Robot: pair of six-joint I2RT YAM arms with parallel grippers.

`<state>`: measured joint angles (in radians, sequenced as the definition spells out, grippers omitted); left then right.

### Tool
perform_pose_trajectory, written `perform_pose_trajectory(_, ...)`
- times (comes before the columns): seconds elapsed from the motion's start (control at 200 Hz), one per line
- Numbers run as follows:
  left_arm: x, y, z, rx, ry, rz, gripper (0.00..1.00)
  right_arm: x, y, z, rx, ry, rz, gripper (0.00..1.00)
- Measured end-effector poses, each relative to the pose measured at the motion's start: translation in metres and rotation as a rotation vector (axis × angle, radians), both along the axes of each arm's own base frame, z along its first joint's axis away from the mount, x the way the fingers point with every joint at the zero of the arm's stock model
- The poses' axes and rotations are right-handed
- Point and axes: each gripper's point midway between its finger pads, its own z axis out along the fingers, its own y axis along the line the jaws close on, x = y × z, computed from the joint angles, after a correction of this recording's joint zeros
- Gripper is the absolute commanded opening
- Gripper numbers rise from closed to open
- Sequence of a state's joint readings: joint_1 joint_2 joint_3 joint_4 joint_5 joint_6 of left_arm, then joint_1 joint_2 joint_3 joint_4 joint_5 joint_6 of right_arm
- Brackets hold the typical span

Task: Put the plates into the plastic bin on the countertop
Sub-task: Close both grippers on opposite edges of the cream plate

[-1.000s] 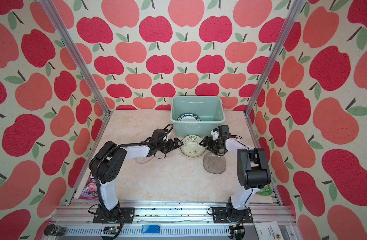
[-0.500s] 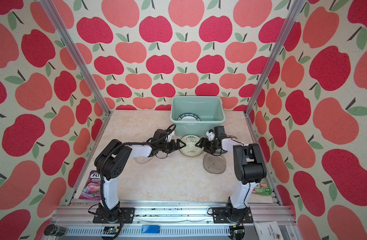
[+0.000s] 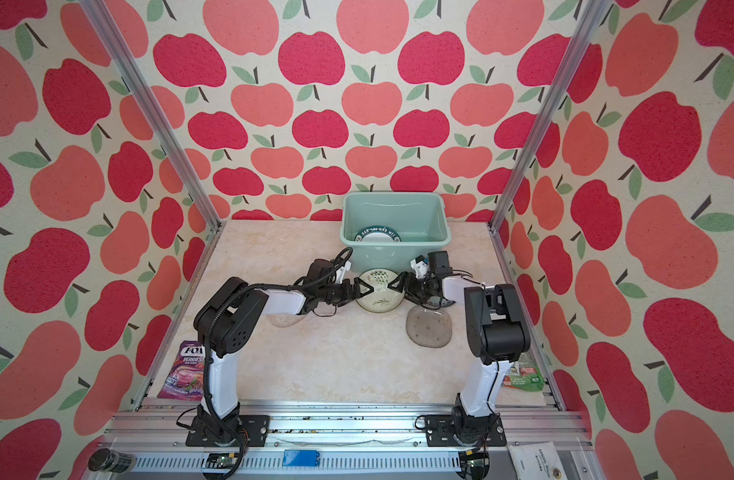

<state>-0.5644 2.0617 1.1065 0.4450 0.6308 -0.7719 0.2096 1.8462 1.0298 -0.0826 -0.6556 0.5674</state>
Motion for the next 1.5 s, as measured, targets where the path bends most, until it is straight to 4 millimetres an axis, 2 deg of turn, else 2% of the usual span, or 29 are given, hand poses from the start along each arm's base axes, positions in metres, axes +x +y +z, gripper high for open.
perform_pose_trajectory(0.785, 0.005, 0.006, 0.001, -0.015, 0.021, 0.018, 0.95, 0.004, 0.021, 0.016, 0.129, -0.020, -0.014, 0.54)
perform_pose_trajectory(1.276, 0.006, 0.006, 0.001, -0.026, 0.008, 0.020, 0.95, -0.009, 0.015, -0.003, 0.043, 0.029, -0.003, 0.36)
perform_pose_trajectory(1.501, 0.006, 0.006, 0.001, -0.030, 0.006, 0.023, 0.95, -0.008, 0.013, -0.003, 0.011, 0.025, -0.001, 0.27)
